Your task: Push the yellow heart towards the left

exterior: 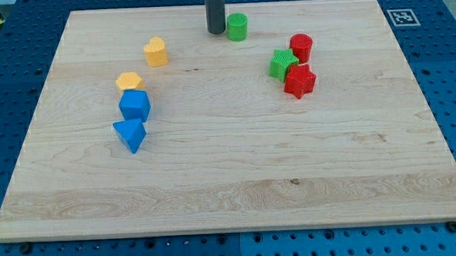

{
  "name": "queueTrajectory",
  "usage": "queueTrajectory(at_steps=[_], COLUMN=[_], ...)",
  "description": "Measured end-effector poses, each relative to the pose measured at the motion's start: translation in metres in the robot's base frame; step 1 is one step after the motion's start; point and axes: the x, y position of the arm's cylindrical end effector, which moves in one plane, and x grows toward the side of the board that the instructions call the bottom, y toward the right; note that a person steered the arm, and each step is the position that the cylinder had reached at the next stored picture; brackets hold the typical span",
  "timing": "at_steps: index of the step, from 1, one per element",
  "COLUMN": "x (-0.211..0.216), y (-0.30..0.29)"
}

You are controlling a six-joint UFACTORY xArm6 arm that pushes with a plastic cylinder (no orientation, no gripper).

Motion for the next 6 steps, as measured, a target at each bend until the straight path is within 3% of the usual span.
queueTrajectory(at_steps=[4, 6], x=[0.003, 0.038], y=[0.047, -0.045])
